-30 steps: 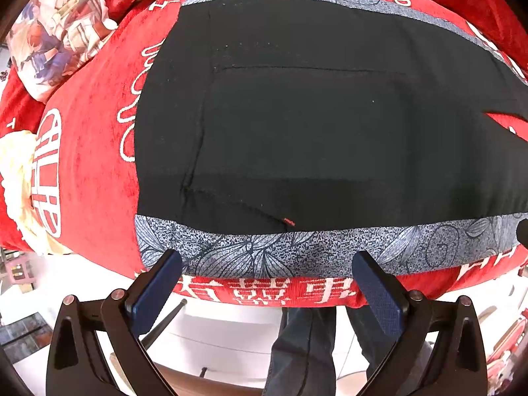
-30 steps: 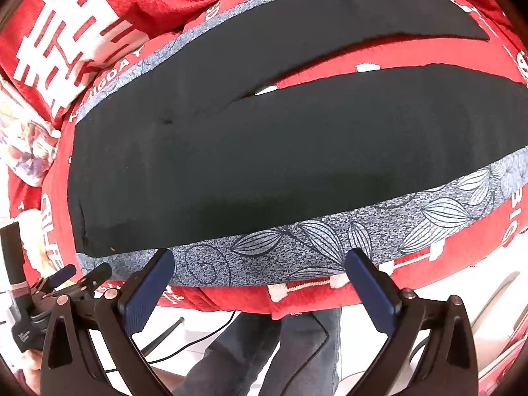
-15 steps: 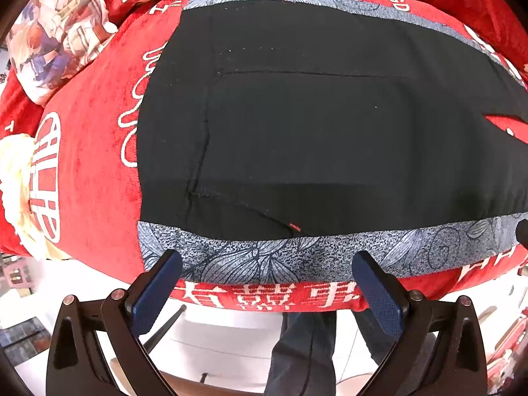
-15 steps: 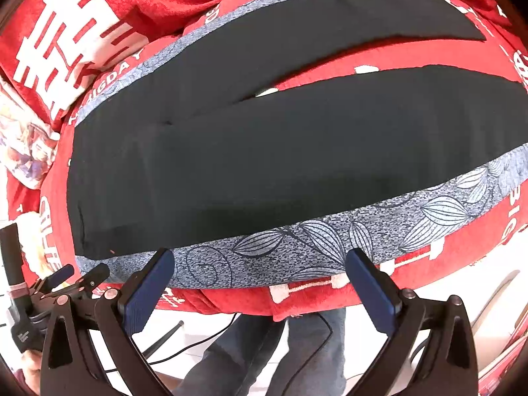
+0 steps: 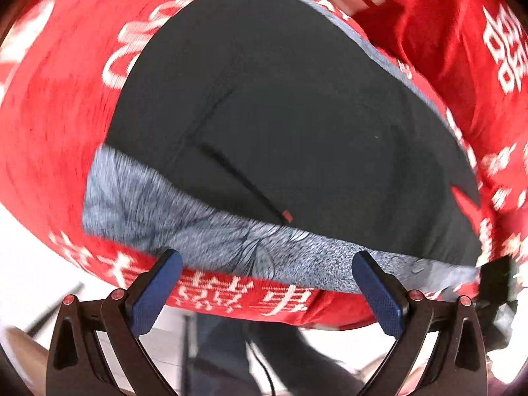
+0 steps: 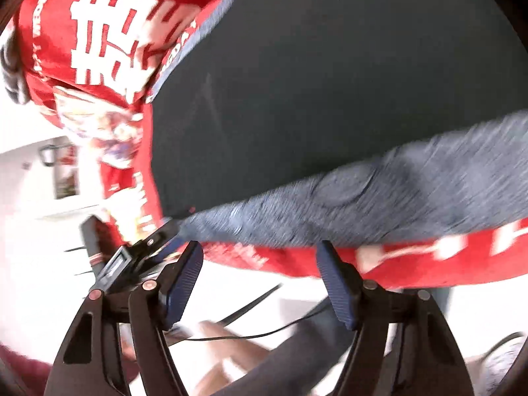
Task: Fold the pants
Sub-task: 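Grasp the black trousers' waistband with both grippers and lift it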
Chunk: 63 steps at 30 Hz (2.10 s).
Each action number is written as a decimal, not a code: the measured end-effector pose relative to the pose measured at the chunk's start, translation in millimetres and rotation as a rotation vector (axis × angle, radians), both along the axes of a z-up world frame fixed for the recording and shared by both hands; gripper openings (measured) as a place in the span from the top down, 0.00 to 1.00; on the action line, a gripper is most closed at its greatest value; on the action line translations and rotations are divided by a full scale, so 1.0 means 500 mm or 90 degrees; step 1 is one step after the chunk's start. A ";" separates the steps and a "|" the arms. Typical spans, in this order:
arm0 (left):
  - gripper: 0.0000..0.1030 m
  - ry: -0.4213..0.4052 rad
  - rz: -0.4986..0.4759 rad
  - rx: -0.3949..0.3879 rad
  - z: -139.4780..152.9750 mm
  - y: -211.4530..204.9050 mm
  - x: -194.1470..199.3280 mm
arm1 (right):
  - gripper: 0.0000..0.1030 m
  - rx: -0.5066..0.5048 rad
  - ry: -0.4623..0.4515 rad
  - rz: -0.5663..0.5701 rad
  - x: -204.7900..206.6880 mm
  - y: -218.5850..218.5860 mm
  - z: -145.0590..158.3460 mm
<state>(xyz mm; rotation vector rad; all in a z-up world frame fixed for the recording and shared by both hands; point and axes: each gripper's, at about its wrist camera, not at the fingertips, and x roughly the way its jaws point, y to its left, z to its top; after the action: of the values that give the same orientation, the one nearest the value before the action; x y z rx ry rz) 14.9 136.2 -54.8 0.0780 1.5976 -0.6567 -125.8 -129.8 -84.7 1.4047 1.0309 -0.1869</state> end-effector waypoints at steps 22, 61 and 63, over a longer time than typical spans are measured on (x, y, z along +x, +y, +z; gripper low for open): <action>0.69 0.057 0.105 -0.022 -0.034 0.045 0.076 | 0.95 0.102 -0.040 -0.126 0.002 -0.008 -0.095; 0.08 -0.269 0.044 0.053 0.123 -0.249 0.313 | 0.48 -0.131 -0.022 0.085 0.416 -0.419 0.101; 0.08 -0.263 0.038 0.048 0.122 -0.255 0.303 | 0.48 -0.122 -0.031 0.092 0.398 -0.401 0.115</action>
<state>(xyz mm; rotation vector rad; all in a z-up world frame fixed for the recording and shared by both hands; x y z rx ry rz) 166.7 8.9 6.0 0.2079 1.2211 -0.4961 73.4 -330.2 -27.1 1.1532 1.0417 -0.1409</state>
